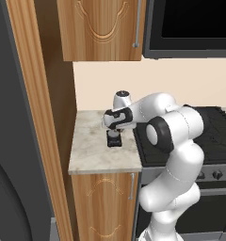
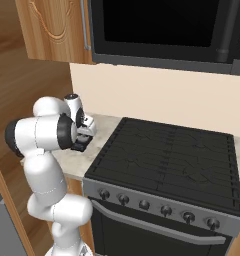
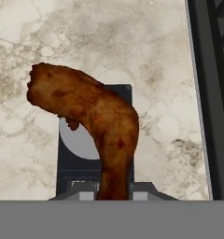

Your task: Take the chicken drumstick from the fridge and place it on the digital scale on the counter by the fridge. Wait a few seconds for a reading, then move it to the plate on the dining counter.

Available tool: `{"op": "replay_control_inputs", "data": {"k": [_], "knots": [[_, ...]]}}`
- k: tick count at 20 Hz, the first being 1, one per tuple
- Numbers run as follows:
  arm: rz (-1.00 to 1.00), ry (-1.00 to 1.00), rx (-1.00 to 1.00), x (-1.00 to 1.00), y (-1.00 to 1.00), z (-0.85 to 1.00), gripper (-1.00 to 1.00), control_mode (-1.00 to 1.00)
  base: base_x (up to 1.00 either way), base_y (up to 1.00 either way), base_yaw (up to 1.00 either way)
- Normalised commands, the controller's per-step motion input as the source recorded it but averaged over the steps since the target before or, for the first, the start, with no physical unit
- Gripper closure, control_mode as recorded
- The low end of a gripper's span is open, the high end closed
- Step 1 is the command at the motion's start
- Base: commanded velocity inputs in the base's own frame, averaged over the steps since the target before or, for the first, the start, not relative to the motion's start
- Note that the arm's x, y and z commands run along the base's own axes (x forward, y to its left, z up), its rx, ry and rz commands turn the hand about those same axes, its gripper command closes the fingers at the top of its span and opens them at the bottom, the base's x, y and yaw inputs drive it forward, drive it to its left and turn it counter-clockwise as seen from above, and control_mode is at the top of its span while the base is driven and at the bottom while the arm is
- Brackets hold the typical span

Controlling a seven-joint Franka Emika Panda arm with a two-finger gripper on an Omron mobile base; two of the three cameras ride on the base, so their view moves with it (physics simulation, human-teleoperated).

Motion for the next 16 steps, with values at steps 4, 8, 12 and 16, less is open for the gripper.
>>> {"op": "replay_control_inputs", "data": {"k": [4, 8, 12, 16], "knots": [[0.00, 0.00, 0.00, -0.15, 0.00, -0.02, -1.00, -1.00, 0.00, 0.00, 0.00], [0.00, 0.00, 0.00, -0.01, 0.00, 0.00, -1.00, -1.00, 0.00, 0.00, 0.00], [0.00, 0.00, 0.00, 0.00, 0.00, 0.00, -1.00, -1.00, 0.00, 0.00, 0.00], [0.00, -0.01, 0.00, -0.15, 0.00, 0.20, -1.00, -1.00, 0.00, 0.00, 0.00]]}}
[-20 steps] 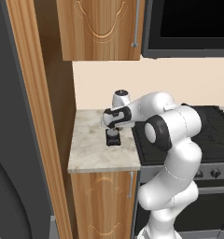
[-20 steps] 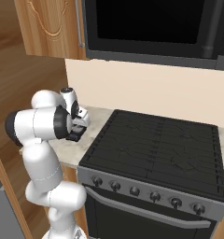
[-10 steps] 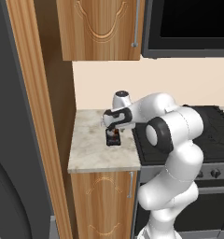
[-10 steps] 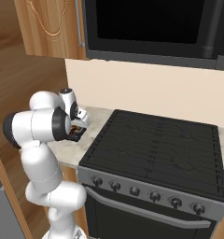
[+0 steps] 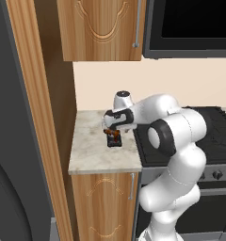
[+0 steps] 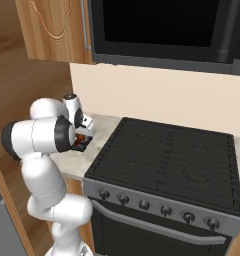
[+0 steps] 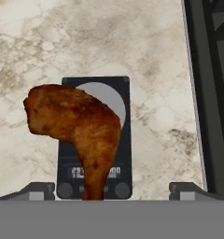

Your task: Take the chicken drumstick from the fridge and place it on the digital scale on the counter by the fridge. Wait a few seconds for a reading, then move it to the plate on the dining counter.

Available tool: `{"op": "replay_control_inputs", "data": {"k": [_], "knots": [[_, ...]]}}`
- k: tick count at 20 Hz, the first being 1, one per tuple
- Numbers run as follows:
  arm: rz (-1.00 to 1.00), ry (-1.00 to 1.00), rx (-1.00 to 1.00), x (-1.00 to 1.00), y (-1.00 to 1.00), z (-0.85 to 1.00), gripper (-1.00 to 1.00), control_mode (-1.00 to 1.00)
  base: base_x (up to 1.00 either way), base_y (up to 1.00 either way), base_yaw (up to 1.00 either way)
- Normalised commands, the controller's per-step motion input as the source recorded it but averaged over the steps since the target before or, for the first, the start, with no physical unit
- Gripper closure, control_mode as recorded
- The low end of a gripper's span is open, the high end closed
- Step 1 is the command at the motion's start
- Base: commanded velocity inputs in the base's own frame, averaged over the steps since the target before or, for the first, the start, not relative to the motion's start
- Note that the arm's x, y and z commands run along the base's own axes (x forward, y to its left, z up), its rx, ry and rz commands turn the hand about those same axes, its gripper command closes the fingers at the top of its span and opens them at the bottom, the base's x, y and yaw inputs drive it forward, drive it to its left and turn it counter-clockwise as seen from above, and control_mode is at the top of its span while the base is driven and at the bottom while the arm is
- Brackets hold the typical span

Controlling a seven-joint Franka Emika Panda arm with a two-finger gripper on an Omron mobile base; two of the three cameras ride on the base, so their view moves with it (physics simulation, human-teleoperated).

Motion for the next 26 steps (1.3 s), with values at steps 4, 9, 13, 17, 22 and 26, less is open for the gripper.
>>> {"op": "replay_control_inputs", "data": {"k": [4, 9, 13, 17, 22, 26], "knots": [[0.01, -0.02, 0.00, -0.85, 0.00, 0.48, -1.00, -1.00, 0.00, 0.00, 0.00], [0.03, 0.00, 0.00, -1.00, 0.00, 0.31, -1.00, -1.00, 0.00, 0.00, 0.00], [0.06, -0.04, 0.05, -0.85, 0.00, 0.01, -1.00, -1.00, 0.00, 0.00, 0.00], [0.05, -0.03, 0.07, -0.83, -0.01, 0.12, -1.00, -1.00, 0.00, 0.00, 0.00], [0.03, 0.00, 0.00, -0.39, -0.02, 0.35, -1.00, -1.00, 0.00, 0.00, 0.00], [0.00, 0.00, 0.00, 0.00, 0.00, 0.44, -1.00, -1.00, 0.00, 0.00, 0.00]]}}
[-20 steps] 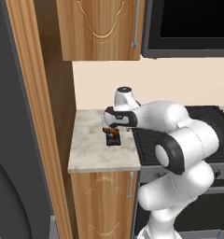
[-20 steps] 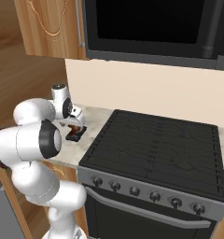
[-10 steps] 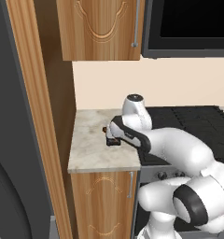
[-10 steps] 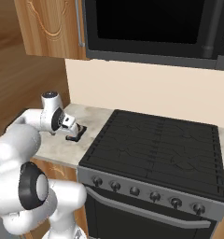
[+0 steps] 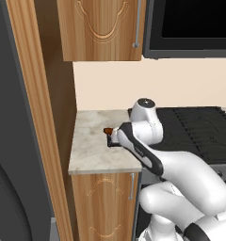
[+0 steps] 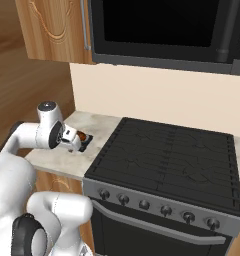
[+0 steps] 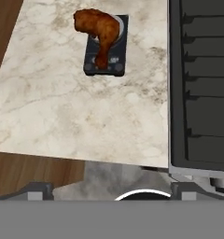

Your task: Take the chicken drumstick from the fridge and place it on the digital scale on the counter by the fridge. Wait a few seconds for a reading, then move it to the plate on the dining counter.

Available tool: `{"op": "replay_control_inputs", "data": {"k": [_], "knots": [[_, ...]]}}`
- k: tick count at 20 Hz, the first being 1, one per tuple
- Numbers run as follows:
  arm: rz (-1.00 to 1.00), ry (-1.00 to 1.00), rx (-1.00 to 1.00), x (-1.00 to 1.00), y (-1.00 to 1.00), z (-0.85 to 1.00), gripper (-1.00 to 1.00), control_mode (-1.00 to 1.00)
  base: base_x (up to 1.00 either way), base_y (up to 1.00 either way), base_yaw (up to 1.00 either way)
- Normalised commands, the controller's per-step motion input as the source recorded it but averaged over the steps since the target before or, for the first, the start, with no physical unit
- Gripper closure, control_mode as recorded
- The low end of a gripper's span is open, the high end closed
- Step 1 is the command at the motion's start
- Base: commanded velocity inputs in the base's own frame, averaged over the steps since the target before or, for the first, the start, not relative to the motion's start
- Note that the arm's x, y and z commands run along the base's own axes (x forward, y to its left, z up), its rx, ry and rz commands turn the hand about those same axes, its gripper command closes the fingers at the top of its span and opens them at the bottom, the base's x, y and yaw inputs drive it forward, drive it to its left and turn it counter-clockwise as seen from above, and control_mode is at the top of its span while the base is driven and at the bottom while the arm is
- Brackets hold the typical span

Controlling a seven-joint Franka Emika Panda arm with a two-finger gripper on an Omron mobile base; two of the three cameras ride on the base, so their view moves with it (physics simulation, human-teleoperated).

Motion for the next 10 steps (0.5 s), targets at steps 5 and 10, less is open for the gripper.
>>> {"op": "replay_control_inputs", "data": {"k": [5, 10], "knots": [[0.00, 0.00, 0.00, -0.08, -0.03, 0.60, -1.00, -1.00, 0.00, 0.00, 0.00], [0.00, 0.00, 0.00, -0.43, -0.26, 0.34, -1.00, -1.00, 0.00, 0.00, 0.00]]}}
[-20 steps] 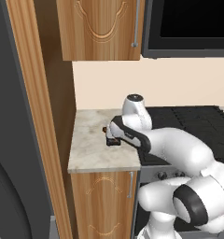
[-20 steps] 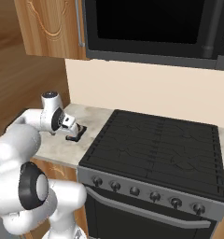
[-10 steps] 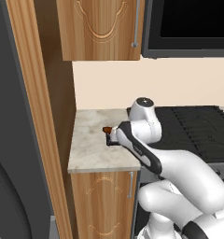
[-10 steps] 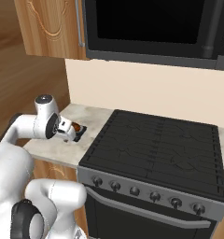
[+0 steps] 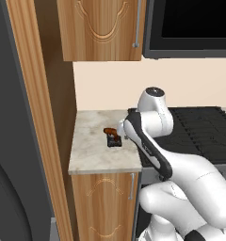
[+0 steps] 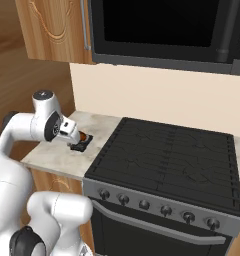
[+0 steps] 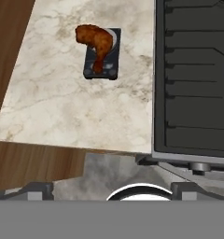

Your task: Take the chicken drumstick from the fridge and place it on the digital scale on the counter by the fridge. Wait a few seconds for a reading, then move it to the plate on the dining counter.

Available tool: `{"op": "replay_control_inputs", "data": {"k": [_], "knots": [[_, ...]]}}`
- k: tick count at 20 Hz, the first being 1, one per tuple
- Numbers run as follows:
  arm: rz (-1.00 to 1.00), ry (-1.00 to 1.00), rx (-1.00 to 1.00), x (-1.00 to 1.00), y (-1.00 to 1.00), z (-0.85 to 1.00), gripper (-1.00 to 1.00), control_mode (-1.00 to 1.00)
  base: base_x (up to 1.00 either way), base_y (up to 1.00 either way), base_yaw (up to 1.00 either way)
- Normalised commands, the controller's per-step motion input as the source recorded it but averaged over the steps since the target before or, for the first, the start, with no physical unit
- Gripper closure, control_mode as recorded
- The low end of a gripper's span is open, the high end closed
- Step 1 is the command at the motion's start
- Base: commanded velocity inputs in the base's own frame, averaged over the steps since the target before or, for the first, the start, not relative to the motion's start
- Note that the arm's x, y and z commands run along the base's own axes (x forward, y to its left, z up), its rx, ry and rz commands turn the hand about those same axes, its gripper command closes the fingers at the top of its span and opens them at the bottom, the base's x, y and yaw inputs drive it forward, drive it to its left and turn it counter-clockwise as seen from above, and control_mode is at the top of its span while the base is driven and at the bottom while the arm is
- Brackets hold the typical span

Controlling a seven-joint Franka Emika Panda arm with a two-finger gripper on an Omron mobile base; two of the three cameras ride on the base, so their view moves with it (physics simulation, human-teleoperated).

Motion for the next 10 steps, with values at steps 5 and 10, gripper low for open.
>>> {"op": "replay_control_inputs", "data": {"k": [5, 10], "knots": [[0.00, -0.02, 0.00, -0.14, -0.07, 0.00, -1.00, -1.00, 0.00, 0.00, 0.00], [0.00, 0.00, 0.00, 0.00, 0.00, 0.00, -1.00, -1.00, 0.00, 0.00, 0.00]]}}
